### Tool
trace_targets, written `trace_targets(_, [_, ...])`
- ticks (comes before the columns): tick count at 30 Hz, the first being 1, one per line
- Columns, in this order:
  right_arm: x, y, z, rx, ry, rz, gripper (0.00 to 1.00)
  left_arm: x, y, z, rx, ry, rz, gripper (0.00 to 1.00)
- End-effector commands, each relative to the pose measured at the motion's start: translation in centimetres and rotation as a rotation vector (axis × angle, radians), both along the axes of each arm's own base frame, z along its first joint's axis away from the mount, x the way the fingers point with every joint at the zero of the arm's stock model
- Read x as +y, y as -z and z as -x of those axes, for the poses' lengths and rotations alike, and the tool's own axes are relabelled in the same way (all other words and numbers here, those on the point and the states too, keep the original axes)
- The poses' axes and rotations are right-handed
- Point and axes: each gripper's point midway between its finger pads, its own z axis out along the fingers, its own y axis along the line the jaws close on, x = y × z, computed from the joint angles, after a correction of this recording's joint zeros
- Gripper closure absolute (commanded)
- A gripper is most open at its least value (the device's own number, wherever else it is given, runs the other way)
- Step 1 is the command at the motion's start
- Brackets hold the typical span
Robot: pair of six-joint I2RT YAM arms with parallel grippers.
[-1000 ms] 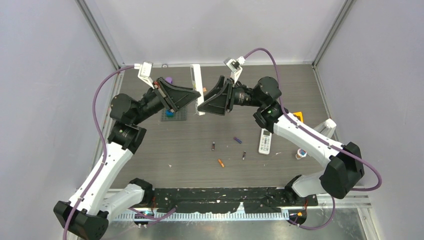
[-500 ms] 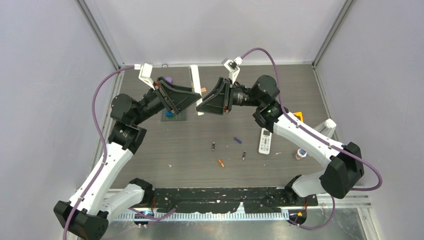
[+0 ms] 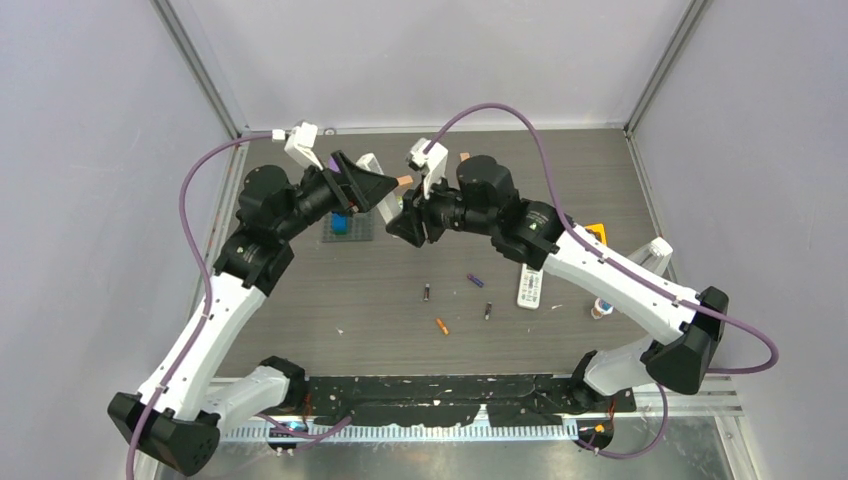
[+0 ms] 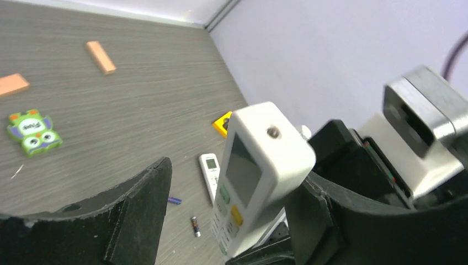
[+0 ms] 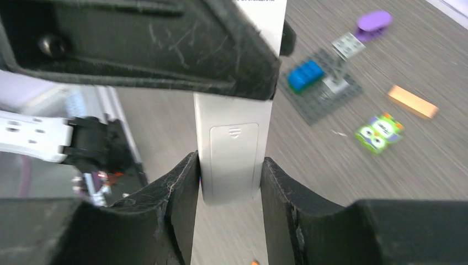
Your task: Load the batteries into the remote control
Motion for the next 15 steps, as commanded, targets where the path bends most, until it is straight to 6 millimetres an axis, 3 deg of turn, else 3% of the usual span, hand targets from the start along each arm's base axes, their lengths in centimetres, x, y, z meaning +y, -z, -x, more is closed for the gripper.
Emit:
trace_targets(1, [-2.1,1.9,-3.0,-0.168,0.174,0.193,0.95,0.7,0.7,-1.2,0.053,-0.074,-0.02,0.3])
trace_targets(12, [-3.0,3.9,-5.8,-0.318,0.291,0.372,0.95,-0.2,5.5,-2.6,0.287,-0.081,-0.061,0.47])
trace_targets(15, [-2.7,4.0,-5.9,-0.333,0.275,0.382,0.95,-0.6,5.7,-3.1,0.296,-0.07,-0.05,0.49])
